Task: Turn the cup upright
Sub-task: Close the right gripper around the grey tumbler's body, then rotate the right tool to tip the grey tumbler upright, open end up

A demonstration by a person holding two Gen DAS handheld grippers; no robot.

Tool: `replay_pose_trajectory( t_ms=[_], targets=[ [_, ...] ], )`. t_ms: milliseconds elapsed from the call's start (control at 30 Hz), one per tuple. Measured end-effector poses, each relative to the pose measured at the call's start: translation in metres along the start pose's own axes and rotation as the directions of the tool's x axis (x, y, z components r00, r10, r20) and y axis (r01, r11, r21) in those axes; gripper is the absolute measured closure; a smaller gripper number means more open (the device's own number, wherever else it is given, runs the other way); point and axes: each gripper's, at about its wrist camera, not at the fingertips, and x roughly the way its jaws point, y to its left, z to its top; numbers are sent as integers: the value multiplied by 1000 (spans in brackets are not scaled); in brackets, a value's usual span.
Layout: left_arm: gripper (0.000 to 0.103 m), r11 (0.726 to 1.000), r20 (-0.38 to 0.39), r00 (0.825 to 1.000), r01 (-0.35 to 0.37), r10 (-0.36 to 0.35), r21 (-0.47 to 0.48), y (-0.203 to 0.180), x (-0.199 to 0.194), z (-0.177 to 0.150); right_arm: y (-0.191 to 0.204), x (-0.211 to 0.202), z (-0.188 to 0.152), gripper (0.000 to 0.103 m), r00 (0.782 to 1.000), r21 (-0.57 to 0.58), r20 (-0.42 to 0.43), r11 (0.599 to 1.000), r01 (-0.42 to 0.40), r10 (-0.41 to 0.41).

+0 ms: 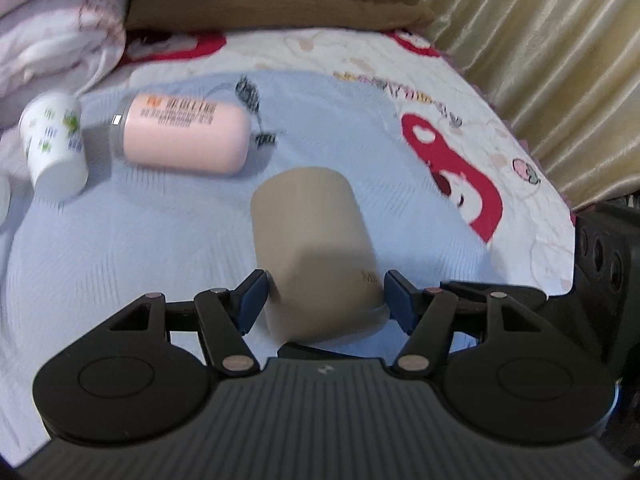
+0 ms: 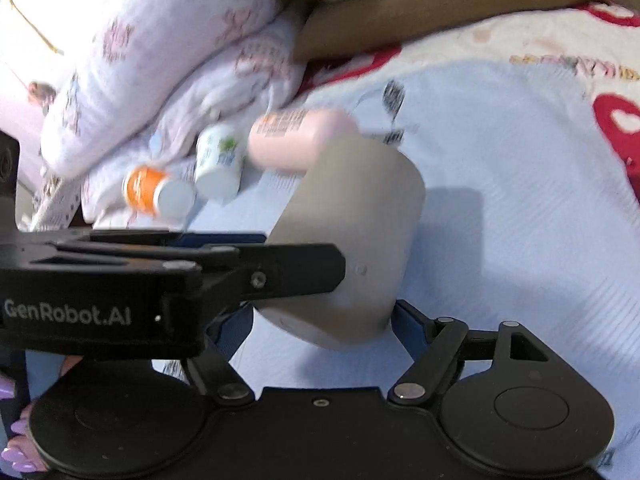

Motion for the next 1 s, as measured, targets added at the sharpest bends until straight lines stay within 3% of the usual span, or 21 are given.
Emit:
replay_pose_trajectory(
  t_ms=[133,400,533,633,700,867,1000],
  targets=[
    [40,1000,-31,999,-10,9,-29,9,-7,-8,15,5,-5,23,999,-54,-45,998,14,-16],
    [41,997,-68,998,0,-5,-78,30,-30,-28,35,7,-16,23,993,-114,-112,992,-60,47],
    [41,989,-126,989,66,-83,-133,53,-30,-29,42,12,-17,18,989,-154,-131,984,-90,70],
    [41,975,-150,977,121,-150,-187,71,-29,-28,34,10,-6,14,973,-136,-172,974,-181,156],
    [41,972,-133,979,130,-157,-197,80,-31,-26,28,7,0,11,962,-101,-186,970,-221,200],
    [38,966,-103,978,160,-184,-201,93,-31,-18,24,12,19,8,954,-103,-233,971,-217,188],
    [35,961,-135,974,146,-180,-233,96,-19,-13,29,31,28,8,928,-78,-316,970,-230,195]
  ],
)
